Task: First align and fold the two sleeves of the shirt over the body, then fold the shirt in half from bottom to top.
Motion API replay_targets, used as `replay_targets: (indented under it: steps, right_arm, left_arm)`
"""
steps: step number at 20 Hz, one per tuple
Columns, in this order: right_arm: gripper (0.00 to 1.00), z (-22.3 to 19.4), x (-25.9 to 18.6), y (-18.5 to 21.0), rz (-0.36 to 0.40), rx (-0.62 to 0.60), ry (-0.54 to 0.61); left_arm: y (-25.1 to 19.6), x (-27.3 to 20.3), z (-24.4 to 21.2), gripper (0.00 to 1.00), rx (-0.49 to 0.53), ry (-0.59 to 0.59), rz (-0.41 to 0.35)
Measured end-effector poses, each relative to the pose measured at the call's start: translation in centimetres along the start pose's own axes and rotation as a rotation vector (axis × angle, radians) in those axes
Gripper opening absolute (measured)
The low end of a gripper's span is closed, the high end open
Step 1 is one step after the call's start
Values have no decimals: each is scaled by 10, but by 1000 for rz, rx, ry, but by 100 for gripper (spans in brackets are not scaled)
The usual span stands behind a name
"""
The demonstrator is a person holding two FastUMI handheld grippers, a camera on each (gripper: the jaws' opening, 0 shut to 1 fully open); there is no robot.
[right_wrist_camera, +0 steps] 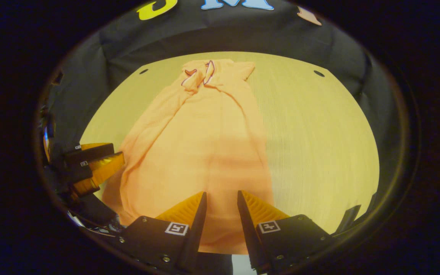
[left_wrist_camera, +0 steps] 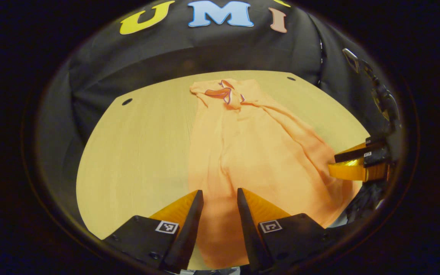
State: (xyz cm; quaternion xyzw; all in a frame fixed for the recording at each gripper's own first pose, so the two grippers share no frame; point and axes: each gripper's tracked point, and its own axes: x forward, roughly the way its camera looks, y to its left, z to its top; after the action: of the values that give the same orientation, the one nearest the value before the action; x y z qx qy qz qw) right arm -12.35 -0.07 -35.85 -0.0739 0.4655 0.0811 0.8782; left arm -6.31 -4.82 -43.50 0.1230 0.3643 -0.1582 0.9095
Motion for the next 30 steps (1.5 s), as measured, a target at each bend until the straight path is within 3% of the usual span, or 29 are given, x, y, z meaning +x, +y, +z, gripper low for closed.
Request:
replay_targets:
  steps: [6,8,9,13,14,16,17,18,21,22,30]
  right_arm:
    - [53,-22,10,-9,-43,-19,32]
    - [48,-22,11,-9,-54,-39,21]
    - [53,-22,14,-9,-56,-49,15]
    - [54,-20,17,-6,-34,-59,-27]
    - [44,-19,14,-7,-25,-54,-49]
    - [13,-20,14,-4,-10,3,-63]
    - [5,-20,15,-4,-5,15,-57]
    - [5,-21,14,-4,1,20,-43]
    - [5,-19,10,-3,6,26,-30]
    - [0,-18,12,-4,7,26,-28]
    - [0,-4,12,-6,24,64,-32]
  left_arm:
    - [-2,8,-27,68,4,22,30]
    - [-2,9,-27,68,-16,16,47]
    - [-3,10,-28,67,-31,14,51]
    - [-11,14,-26,70,-27,-13,51]
    - [-15,13,-26,60,-11,-13,39]
    - [-25,10,-27,34,27,-16,31]
    - [-24,12,-26,24,38,-8,51]
    - [-23,11,-26,10,43,-12,59]
    - [-23,13,-23,7,10,-10,62]
    - [-23,12,-23,7,15,-8,63]
    - [-2,9,-8,6,-33,-27,106]
